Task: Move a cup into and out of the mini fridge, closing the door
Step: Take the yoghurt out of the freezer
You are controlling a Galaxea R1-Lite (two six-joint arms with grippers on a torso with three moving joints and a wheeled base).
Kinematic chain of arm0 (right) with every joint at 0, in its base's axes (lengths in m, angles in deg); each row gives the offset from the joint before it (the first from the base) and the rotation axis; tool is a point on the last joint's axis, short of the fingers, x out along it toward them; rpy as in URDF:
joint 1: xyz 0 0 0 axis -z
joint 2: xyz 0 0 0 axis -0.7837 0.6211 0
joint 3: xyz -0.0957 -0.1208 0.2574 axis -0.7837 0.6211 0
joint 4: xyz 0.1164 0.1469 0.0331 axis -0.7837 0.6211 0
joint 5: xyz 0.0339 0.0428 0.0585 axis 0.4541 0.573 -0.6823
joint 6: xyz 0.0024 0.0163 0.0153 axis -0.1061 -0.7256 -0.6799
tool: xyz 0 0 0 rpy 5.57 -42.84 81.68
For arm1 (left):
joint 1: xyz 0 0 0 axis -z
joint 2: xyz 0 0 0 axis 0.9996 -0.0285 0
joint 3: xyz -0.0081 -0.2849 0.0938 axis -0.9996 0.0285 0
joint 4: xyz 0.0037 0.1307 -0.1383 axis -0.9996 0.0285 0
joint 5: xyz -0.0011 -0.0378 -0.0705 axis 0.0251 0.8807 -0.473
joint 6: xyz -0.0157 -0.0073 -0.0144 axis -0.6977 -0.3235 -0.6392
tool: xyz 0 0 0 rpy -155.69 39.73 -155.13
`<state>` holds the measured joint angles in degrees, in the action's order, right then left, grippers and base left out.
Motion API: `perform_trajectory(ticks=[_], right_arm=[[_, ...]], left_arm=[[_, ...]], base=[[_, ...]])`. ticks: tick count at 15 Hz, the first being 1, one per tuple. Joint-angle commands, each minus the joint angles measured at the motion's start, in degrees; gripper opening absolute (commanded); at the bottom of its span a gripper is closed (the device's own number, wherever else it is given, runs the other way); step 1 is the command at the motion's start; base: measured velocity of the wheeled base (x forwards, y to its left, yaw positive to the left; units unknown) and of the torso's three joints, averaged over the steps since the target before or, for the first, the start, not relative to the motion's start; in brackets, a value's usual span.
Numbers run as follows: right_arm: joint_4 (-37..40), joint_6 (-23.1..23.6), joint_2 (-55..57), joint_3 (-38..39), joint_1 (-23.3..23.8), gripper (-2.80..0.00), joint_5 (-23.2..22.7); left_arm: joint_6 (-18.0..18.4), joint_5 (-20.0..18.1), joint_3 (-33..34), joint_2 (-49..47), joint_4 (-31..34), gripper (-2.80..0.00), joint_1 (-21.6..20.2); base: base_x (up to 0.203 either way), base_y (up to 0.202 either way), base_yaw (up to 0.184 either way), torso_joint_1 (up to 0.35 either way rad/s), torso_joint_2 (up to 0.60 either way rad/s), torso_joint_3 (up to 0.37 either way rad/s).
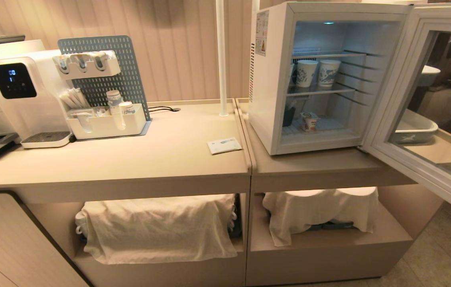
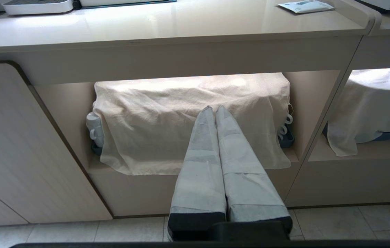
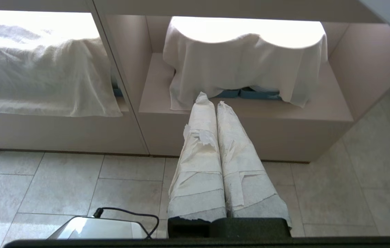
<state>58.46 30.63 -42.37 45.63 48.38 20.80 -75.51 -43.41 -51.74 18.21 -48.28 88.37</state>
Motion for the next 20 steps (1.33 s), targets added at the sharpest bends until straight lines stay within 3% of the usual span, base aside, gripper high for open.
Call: perform_trajectory(ticks=[1,14,17,20], right_arm=[[1.2,0.0,-0.3,0.6,0.0,-2.80,0.0],[-1.3,-0.3,-0.2,0.4,-1.1,-2.80,-0.1],[-3.7,-2.1,-0.1,-7.0,-2.1,-2.80,-5.3],[6.2,-2.2,-0.1,-19.6,-2.1,-2.80,-5.6]], left_arm=[[-0.1,0.0,0.0,0.0,0.0,-2.80,0.0],[-0.1,0.0,0.0,0.0,0.0,-2.80,0.0],[0.0,0.0,0.0,0.0,0.0,-2.80,0.0],[0.0,0.0,0.0,0.0,0.0,-2.80,0.0]], base=[[0.000,0.000,0.000,0.000,0.00,0.000],[0.000,0.000,0.000,0.000,0.00,0.000],[0.000,0.000,0.000,0.000,0.00,0.000],[0.000,0.000,0.000,0.000,0.00,0.000]])
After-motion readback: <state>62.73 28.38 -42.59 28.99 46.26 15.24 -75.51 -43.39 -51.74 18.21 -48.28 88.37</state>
